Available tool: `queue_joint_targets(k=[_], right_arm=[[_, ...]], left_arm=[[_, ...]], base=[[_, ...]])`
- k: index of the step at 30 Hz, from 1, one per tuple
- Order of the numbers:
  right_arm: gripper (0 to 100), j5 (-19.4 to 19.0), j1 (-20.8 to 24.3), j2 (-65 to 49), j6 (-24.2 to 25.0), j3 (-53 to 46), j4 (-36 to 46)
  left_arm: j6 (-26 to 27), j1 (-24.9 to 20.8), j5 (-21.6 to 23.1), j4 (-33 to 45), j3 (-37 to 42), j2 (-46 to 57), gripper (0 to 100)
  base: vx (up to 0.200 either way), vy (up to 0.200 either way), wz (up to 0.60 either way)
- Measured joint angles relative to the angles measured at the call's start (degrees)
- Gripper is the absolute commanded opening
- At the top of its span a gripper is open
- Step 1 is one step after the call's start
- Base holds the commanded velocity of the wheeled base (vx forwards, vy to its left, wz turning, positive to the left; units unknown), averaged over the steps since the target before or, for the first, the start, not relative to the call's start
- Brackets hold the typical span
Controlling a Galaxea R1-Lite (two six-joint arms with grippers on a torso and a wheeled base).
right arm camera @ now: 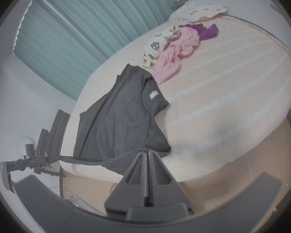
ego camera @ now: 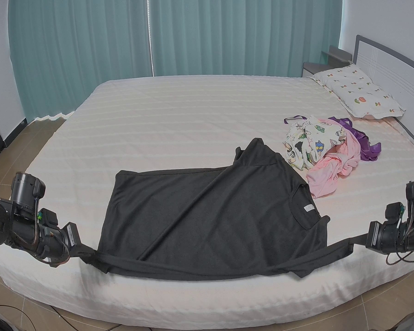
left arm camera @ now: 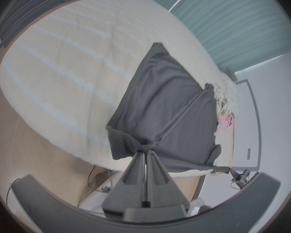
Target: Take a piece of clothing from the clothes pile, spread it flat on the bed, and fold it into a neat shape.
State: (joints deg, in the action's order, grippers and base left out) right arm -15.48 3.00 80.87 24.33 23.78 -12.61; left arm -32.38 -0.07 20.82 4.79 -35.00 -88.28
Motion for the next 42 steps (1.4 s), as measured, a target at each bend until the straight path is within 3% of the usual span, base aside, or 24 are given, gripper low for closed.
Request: queue_joint_targets(k=[5,23,30,36,42], right_arm=[[0,0.2,0.6,4.4,0.1,5.9,-0.1],[0,1.5,2.5,23.2,3.7,23.7,-4.4],[0,6.1,2.6,29.9,4.6,28.2,-7.2],[0,6.8,3.1,32.6,9.3,29.2,-14.1],[0,6.9,3.7,35.0,10.1,29.4,-15.1]], left_arm=[[-3.3,-0.2,-0.2,-3.8,-2.3,-2.5,0],[-12.9,-0.4,-0.7,-4.5,-18.5,-17.0,0],[-14.3,-0.3,-4.1,-4.8,-20.8,-20.2,0],[-15.0,-0.1,-5.4,-5.8,-21.4,-22.1,0],[-15.3,-0.3,-5.5,-9.1,-21.9,-24.1,0]], base=[[0.0,0.0,0.0],[0.0,0.0,0.0],[0.0,0.0,0.0],[0.0,0.0,0.0],[0.0,0.0,0.0]])
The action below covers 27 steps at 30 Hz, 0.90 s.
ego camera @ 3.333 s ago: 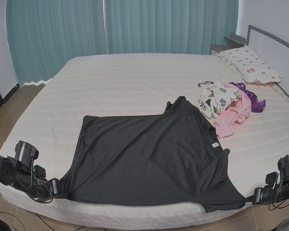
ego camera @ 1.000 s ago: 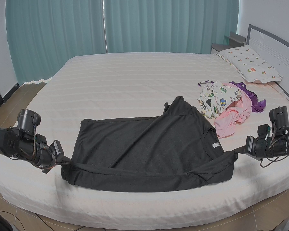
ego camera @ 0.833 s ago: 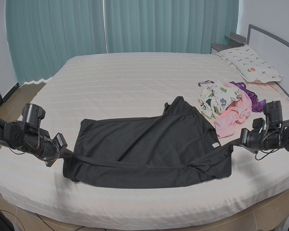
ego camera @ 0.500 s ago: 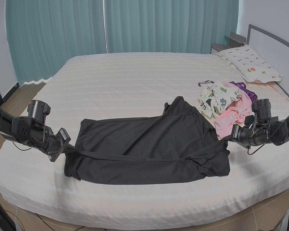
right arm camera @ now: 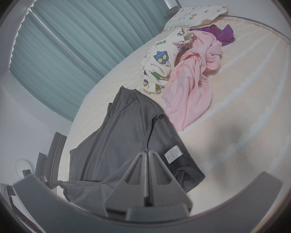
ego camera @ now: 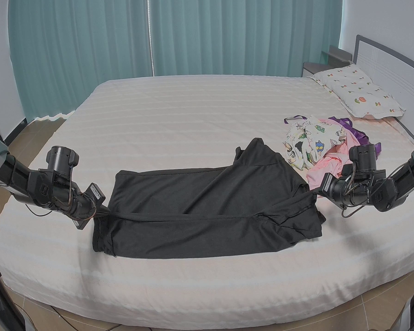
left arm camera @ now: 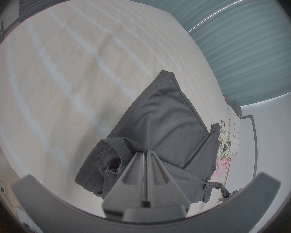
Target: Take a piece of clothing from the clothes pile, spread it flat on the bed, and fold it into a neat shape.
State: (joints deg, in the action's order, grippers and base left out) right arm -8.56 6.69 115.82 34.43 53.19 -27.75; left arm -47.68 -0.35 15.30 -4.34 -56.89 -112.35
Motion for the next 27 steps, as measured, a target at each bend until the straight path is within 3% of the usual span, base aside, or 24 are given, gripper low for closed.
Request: queue_joint_targets(k=[11,12,27], right_arm=[[0,0.6,0.2,4.8,3.9,0.5,-7.9],[100,0.8,0.2,5.3,4.1,0.5,-8.2],[100,2.9,1.0,5.1,13.0,0.4,-10.5]], left_arm=[[-5.4,-0.2,0.3,-1.2,-4.0,-3.9,0],[-5.4,-0.2,0.4,-1.2,-4.2,-4.3,100],[-7.3,1.3,2.5,-1.2,-3.1,-2.8,100]], base=[[0.0,0.0,0.0],[0.0,0.0,0.0],[0.0,0.0,0.0]])
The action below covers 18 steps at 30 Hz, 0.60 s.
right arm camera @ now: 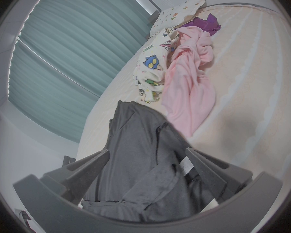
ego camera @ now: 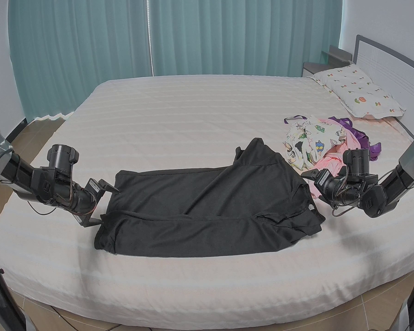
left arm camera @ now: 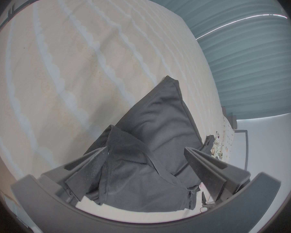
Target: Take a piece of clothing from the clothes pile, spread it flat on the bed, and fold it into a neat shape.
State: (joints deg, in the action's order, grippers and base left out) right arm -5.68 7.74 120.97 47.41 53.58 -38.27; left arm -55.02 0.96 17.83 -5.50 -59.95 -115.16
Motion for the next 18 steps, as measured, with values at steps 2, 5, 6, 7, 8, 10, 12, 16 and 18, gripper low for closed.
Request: queue_joint_targets(k=[2,5,6,7,8,10,12,16,18], right_arm=[[100,0.7,1.0,-0.7,1.0,0.0,0.1],[100,2.8,3.7,-1.4,2.1,0.0,0.5],[100,3.4,4.8,-1.4,2.4,0.0,0.7],[100,4.0,5.9,-1.3,2.7,0.0,0.9],[100,4.3,6.5,-1.2,3.0,0.0,1.0],[100,4.9,8.3,-0.6,3.5,0.1,1.1],[100,5.1,9.1,0.0,3.8,0.2,1.2],[100,6.7,9.9,2.2,4.1,0.4,1.2],[100,7.9,10.1,3.4,4.2,0.5,1.2]], left_arm=[[0.0,0.3,0.6,0.0,1.2,1.5,100],[-0.1,0.6,1.0,0.0,3.6,3.6,100],[-0.1,0.7,1.0,-0.3,4.6,4.3,100],[-0.2,0.8,1.1,-0.9,5.7,4.9,100],[-0.3,0.8,1.1,-1.6,6.4,5.2,100],[-0.8,0.9,1.2,-4.5,8.4,6.0,100],[-1.1,0.9,1.2,-7.3,9.7,6.4,100],[-1.6,0.9,1.2,-10.9,12.2,6.9,100],[-1.7,0.9,1.2,-11.4,12.9,7.1,100]], base=[[0.0,0.0,0.0],[0.0,0.0,0.0],[0.0,0.0,0.0],[0.0,0.0,0.0],[0.0,0.0,0.0],[0.0,0.0,0.0],[0.0,0.0,0.0],[0.0,0.0,0.0],[0.0,0.0,0.0]])
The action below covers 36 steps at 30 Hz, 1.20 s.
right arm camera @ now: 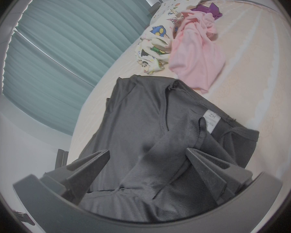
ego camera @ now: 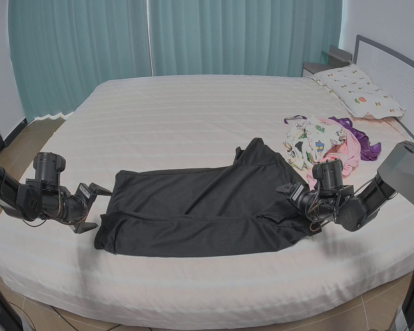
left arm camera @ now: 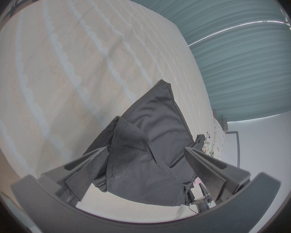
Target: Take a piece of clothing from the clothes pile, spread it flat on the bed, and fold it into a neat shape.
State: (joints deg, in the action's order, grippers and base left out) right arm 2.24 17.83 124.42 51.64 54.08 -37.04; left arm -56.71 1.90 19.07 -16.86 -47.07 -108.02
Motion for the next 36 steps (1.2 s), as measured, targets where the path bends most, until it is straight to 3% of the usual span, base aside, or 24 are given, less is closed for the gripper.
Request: queue_joint_targets(k=[14,15,25,36], right_arm=[[100,0.5,-0.1,3.6,3.1,1.5,0.1],[0,0.5,-0.2,3.8,3.1,1.6,0.1],[0,1.7,-0.7,3.9,3.3,1.5,0.4],[0,3.2,-0.5,-0.5,3.3,1.7,6.5]], left_arm=[[0.0,-0.1,0.2,-0.2,0.7,0.2,100],[0.0,-0.1,0.2,-0.2,0.7,0.2,100],[0.0,-0.1,0.2,-0.2,0.8,0.2,100],[0.0,-0.2,0.3,-0.3,0.7,0.2,100]], base=[[0.0,0.0,0.0],[0.0,0.0,0.0],[0.0,0.0,0.0],[0.0,0.0,0.0]])
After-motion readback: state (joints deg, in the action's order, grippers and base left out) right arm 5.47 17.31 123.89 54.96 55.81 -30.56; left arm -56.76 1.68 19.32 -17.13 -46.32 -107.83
